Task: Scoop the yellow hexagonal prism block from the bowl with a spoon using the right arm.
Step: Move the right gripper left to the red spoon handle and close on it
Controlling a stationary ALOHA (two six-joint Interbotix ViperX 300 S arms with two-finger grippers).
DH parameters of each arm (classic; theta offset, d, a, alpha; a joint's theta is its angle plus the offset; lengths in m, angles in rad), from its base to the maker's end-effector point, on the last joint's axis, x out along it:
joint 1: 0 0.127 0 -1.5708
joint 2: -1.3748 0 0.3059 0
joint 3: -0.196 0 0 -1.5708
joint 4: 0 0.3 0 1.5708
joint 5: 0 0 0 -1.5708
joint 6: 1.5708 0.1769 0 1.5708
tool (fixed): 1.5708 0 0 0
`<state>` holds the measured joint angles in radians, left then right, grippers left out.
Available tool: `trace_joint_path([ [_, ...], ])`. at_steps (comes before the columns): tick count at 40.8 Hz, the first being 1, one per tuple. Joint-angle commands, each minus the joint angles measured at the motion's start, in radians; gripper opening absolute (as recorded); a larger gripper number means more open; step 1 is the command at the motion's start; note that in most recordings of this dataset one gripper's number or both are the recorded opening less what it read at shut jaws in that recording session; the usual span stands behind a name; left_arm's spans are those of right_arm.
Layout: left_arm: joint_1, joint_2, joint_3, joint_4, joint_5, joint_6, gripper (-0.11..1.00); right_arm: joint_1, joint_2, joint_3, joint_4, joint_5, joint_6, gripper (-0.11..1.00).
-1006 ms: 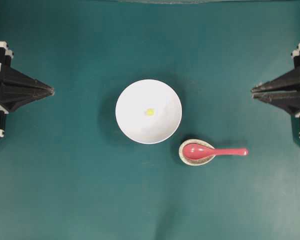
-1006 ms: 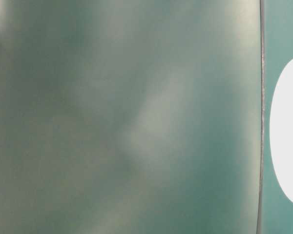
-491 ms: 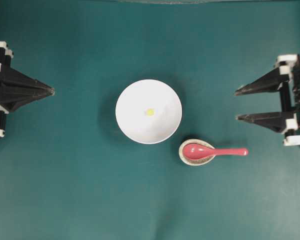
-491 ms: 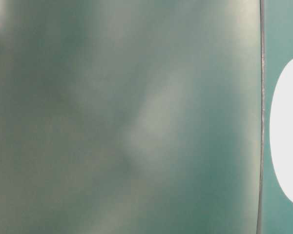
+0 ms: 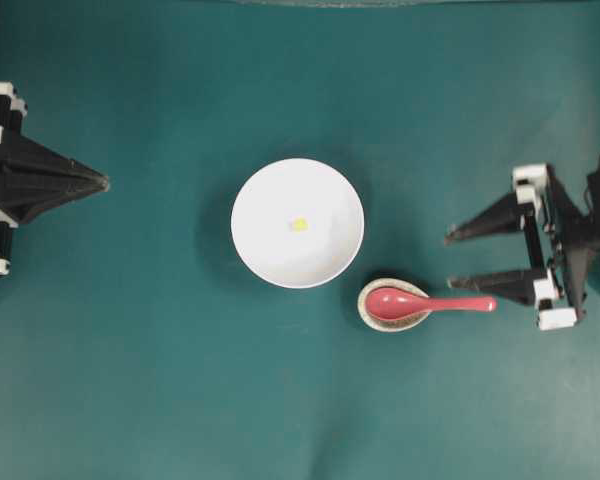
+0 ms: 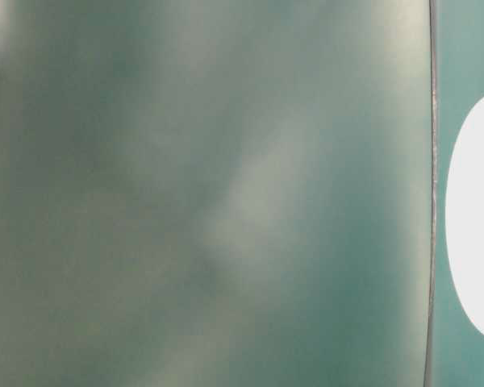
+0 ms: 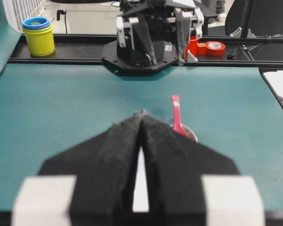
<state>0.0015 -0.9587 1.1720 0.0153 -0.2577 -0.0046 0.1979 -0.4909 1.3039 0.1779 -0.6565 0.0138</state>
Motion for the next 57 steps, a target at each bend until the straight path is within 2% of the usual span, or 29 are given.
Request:
trace_joint_path([
  [1, -0.002, 0.008, -0.023, 0.002, -0.005, 0.002, 0.01, 0.051, 0.054, 0.015, 0.044, -0.107, -0.003, 0.61],
  [8, -0.002, 0.008, -0.023, 0.002, -0.005, 0.002, 0.01, 0.149, 0.166, 0.043, 0.14, -0.242, -0.003, 0.61],
  [15, -0.002, 0.008, -0.023, 0.002, -0.002, 0.002, 0.01, 0.21, 0.282, 0.041, 0.23, -0.311, -0.003, 0.61],
  [23, -0.002, 0.008, -0.023, 0.002, 0.006, 0.002, 0.01, 0.27, 0.41, 0.035, 0.301, -0.387, -0.002, 0.61],
  [30, -0.002, 0.008, -0.023, 0.002, 0.008, 0.0, 0.01, 0.298, 0.476, 0.04, 0.327, -0.431, 0.008, 0.61],
  [44, -0.002, 0.008, -0.021, 0.002, 0.008, 0.0, 0.01, 0.311, 0.561, 0.037, 0.327, -0.437, 0.054, 0.61],
  [57, -0.002, 0.008, -0.021, 0.003, 0.02, -0.003, 0.01, 0.31, 0.601, 0.034, 0.33, -0.446, 0.057, 0.61],
])
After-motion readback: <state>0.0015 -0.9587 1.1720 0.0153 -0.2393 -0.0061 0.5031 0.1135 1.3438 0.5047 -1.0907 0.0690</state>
